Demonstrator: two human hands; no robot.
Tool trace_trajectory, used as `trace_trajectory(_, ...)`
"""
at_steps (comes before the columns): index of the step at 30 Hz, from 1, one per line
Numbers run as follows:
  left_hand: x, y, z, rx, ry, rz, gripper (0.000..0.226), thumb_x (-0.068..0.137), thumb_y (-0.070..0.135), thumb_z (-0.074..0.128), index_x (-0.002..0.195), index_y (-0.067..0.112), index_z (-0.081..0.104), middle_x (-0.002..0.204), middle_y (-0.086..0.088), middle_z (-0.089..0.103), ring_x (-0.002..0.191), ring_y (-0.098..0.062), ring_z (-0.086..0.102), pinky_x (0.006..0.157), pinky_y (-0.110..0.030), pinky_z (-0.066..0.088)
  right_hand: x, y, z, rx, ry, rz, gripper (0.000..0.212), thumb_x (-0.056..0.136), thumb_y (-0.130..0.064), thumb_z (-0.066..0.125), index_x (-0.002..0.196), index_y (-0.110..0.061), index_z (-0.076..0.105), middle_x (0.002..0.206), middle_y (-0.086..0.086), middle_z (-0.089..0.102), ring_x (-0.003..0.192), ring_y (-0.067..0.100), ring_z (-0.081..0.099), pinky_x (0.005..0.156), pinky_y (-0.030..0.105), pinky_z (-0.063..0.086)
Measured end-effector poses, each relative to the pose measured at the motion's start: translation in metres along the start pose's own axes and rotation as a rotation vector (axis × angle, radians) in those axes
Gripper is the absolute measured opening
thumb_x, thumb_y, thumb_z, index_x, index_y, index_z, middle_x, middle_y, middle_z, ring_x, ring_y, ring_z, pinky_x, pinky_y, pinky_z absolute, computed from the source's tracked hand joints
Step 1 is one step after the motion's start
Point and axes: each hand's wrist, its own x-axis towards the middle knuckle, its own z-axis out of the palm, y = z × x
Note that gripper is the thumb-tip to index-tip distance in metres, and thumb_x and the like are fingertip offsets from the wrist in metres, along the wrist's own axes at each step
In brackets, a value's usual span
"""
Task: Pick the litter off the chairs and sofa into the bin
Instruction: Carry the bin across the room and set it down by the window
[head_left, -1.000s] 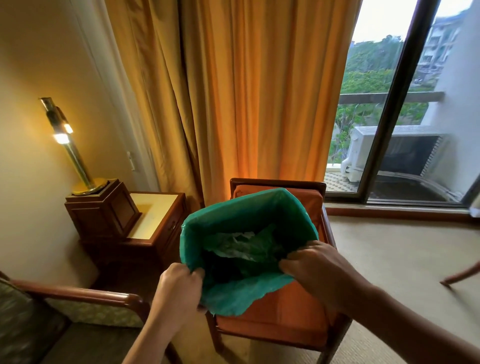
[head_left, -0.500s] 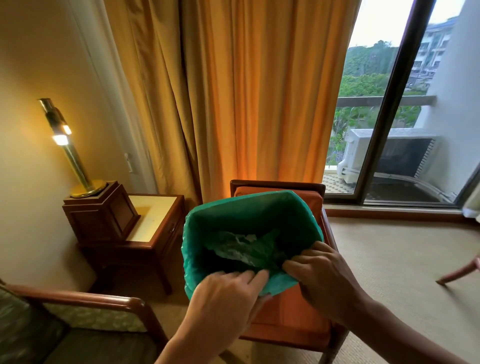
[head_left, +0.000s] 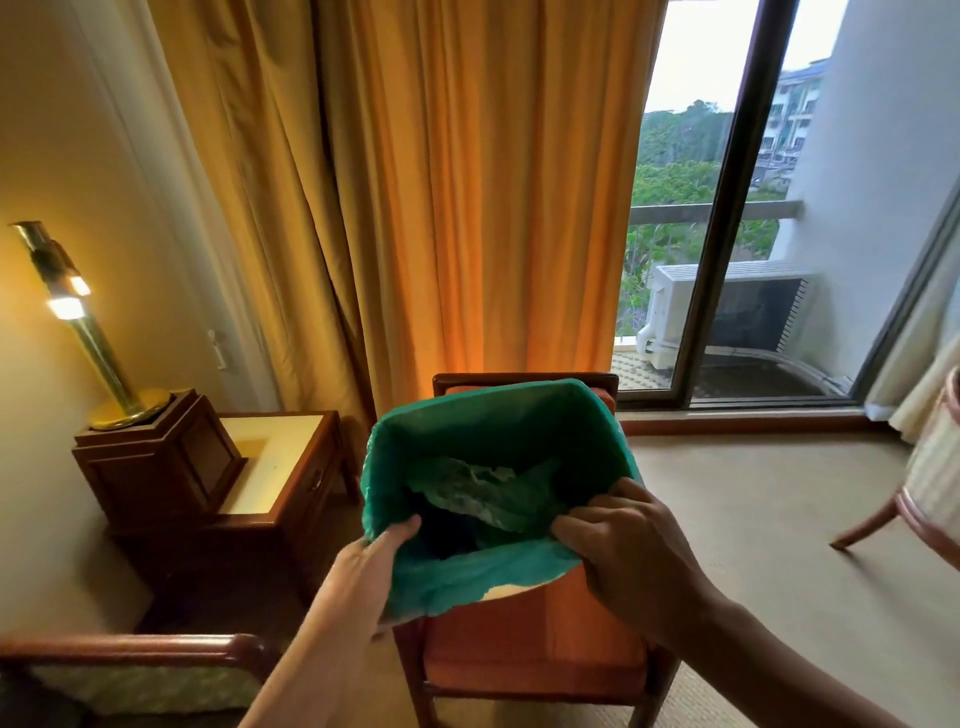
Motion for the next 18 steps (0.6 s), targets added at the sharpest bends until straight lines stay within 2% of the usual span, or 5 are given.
trace_trajectory(4, 0.014, -0.008, 0.003, 0.346, 0.094, -0.077, 0.045, 0.093, 0.041, 0.061, 0.122, 0.006, 0.057, 0.104, -0.014, 0.069, 0.088, -0.027, 0.068, 0.08, -0.042, 0.058, -0.006, -0.005, 0.003, 0.01, -0.059, -0.006, 0.012, 0.077, -0.039, 0.076, 0.082, -0.03, 0.072, 0.075, -0.017, 0.074, 0.072, 0.001, 0.068, 0.079, 0.019, 0.047)
trace_trajectory(8, 0.008, -0.019, -0.013, 1.038, 0.387, 0.23, 0.084, 0.083, 0.067, 0.056, 0.145, 0.014, 0.035, 0.128, 0.0, 0.06, 0.099, -0.019, 0.066, 0.077, -0.033, 0.057, -0.015, -0.005, 0.009, 0.006, -0.107, -0.035, 0.012, 0.077, -0.039, 0.076, 0.084, -0.029, 0.073, 0.076, -0.016, 0.074, 0.072, 0.002, 0.068, 0.08, 0.019, 0.047)
trace_trajectory(11, -0.009, -0.027, -0.015, 0.783, 0.24, 0.148, 0.03, 0.085, 0.051, 0.067, 0.094, 0.023, 0.069, 0.083, 0.006, 0.071, 0.07, -0.009, 0.068, 0.056, -0.024, 0.055, -0.023, -0.009, 0.021, 0.026, -0.105, -0.076, 0.012, 0.079, -0.04, 0.074, 0.085, -0.029, 0.074, 0.074, -0.017, 0.073, 0.069, 0.002, 0.067, 0.077, 0.019, 0.048)
trace_trajectory(13, -0.011, -0.049, -0.019, 0.639, 0.188, 0.013, 0.012, 0.087, 0.031, 0.068, 0.083, 0.019, 0.071, 0.081, 0.002, 0.072, 0.071, -0.011, 0.068, 0.055, -0.024, 0.055, -0.026, -0.014, 0.032, 0.077, -0.141, -0.14, 0.012, 0.076, -0.04, 0.078, 0.082, -0.031, 0.072, 0.07, -0.018, 0.071, 0.065, 0.001, 0.066, 0.072, 0.02, 0.05)
trace_trajectory(18, -0.032, -0.142, -0.05, 0.34, 0.333, -0.198, 0.026, 0.063, 0.019, 0.054, 0.082, 0.006, 0.067, 0.084, -0.008, 0.071, 0.079, -0.028, 0.07, 0.07, -0.041, 0.061, -0.053, -0.034, 0.061, 0.164, -0.26, -0.455, 0.009, 0.073, -0.042, 0.072, 0.07, -0.039, 0.065, 0.061, -0.023, 0.062, 0.056, -0.003, 0.06, 0.07, 0.017, 0.038)
